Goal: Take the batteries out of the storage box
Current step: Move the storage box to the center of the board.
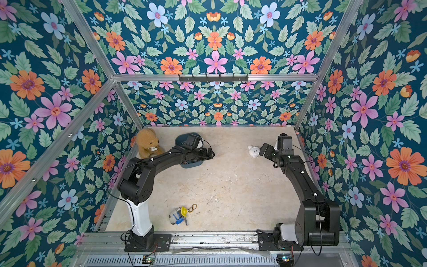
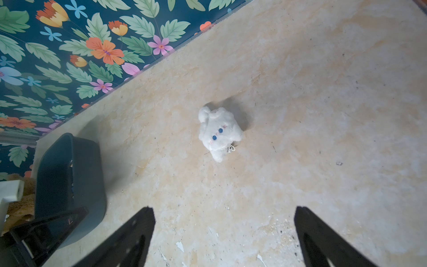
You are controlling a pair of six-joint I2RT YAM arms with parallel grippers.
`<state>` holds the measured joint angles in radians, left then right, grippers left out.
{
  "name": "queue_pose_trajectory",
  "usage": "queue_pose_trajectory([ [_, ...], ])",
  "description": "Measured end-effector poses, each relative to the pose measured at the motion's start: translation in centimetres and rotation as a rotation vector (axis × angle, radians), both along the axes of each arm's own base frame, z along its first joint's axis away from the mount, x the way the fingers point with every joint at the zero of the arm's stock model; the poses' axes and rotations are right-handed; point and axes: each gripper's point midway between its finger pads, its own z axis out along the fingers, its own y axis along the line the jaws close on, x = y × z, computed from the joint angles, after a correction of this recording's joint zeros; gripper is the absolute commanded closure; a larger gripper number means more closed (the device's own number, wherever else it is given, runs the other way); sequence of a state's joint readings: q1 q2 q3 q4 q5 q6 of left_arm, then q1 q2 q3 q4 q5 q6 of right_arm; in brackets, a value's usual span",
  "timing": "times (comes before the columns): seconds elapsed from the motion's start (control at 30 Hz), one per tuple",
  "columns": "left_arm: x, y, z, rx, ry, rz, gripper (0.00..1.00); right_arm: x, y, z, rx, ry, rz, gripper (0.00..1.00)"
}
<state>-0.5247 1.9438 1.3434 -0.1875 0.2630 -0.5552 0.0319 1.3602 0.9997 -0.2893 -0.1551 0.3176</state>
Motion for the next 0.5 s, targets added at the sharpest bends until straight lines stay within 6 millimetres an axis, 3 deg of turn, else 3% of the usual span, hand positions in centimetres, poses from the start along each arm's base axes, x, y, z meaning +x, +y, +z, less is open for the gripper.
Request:
queue_pose_trajectory([
  [0.5, -5.3, -5.8, 0.0, -0.007, 0.039, -0.124, 0.0, -0.5, 0.0, -1.1, -0.007, 0.023, 0.005, 0.01],
])
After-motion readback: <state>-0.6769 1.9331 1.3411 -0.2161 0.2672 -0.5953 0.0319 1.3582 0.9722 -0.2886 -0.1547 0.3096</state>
